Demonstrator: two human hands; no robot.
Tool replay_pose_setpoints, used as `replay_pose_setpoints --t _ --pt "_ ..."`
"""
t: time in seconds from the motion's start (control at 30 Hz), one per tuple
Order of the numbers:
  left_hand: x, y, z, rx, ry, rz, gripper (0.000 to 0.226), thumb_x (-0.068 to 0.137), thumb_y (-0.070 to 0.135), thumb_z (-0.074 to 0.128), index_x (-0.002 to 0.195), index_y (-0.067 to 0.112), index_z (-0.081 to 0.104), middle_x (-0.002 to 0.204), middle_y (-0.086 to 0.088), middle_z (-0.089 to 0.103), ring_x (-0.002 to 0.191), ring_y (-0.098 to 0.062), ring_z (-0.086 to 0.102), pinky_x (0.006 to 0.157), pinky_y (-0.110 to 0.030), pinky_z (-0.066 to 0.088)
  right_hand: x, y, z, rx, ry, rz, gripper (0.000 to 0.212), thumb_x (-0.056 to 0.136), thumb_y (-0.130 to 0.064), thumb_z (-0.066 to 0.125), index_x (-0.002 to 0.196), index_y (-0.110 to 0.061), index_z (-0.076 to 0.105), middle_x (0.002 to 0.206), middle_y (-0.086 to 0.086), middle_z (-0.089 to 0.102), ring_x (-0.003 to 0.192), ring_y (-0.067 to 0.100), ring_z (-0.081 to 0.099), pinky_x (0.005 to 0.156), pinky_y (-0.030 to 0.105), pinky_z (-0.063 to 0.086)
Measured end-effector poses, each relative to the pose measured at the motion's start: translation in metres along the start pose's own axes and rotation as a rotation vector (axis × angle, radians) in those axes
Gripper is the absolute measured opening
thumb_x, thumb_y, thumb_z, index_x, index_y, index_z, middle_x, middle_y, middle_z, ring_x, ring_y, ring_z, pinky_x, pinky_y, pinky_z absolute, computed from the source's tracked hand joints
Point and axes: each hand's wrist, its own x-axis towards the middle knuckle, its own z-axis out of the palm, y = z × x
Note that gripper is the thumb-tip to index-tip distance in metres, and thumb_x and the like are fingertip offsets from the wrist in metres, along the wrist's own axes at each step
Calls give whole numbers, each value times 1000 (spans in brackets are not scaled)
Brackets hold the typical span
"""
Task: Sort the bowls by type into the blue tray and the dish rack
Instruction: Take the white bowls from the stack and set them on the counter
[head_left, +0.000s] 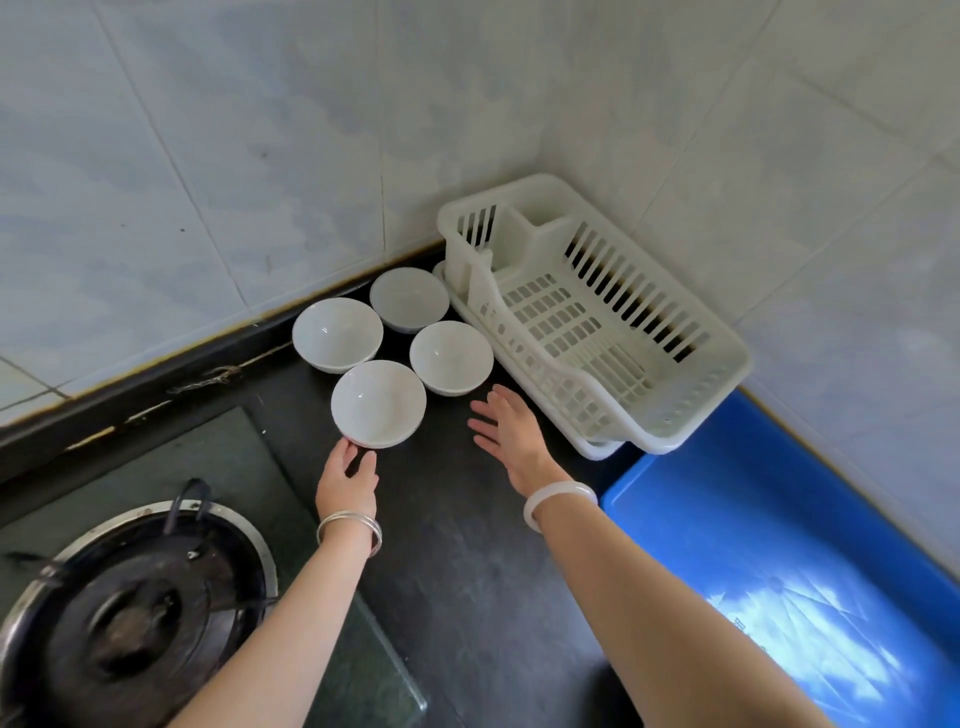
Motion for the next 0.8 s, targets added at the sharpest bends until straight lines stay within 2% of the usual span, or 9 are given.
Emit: replay_pose_setpoints --t 0.1,0.2,0.3,0.4,0.53,0.6,0.7,0.8 --pt "-24 -16 -2 167 -79 35 41 91 10 53 132 11 49 134 -8 53 96 -18 57 93 -37 48 -33 10 -27 -28 -15 -30 35 100 -28 41 134 -23 45 119 3 64 105 19 64 90 33 51" --pt "-58 -32 4 327 -225 49 35 90 12 54 125 11 56 127 -7 59 103 -25 61 98 -40 47 -71 32 -65 -117 14 -65 24 100 -28 40 115 -26 58 110 1 68 97 15 68 78 25 51" --pt "-98 -46 19 458 -402 80 29 89 9 54 117 6 61 117 -15 65 100 -28 64 97 -44 48 -113 59 -111 -221 125 -100 22 98 -27 42 98 -31 63 102 -1 70 86 12 68 72 21 47" --pt "-140 -62 36 588 -541 119 26 89 10 54 113 8 64 111 -13 68 100 -26 65 96 -41 49 -154 88 -159 -294 279 -107 20 96 -22 46 90 -29 64 96 0 71 76 11 66 69 21 46" --pt "-193 -87 58 756 -742 180 29 91 15 53 118 12 62 117 -6 67 106 -20 62 99 -33 47 -199 127 -214 -523 502 -85 18 94 -18 49 96 -23 66 99 1 70 84 16 62 75 27 43" --pt "-217 -97 67 834 -797 209 31 92 20 52 121 15 60 120 -3 65 107 -18 61 97 -29 46 -216 144 -234 -656 599 -43 19 93 -18 49 101 -19 66 101 3 68 88 21 58 73 27 39" --pt "-245 -110 75 900 -873 211 36 91 25 53 127 19 54 124 -1 62 110 -17 59 95 -30 44 -234 160 -250 -787 696 10 16 91 -19 50 101 -15 62 104 7 64 89 26 57 69 29 37" --pt "-261 -121 76 942 -933 198 42 90 25 54 132 23 47 124 -1 60 109 -20 57 96 -36 48 -242 169 -255 -924 716 83 17 91 -26 51 100 -13 59 101 7 64 88 27 58 63 29 35"
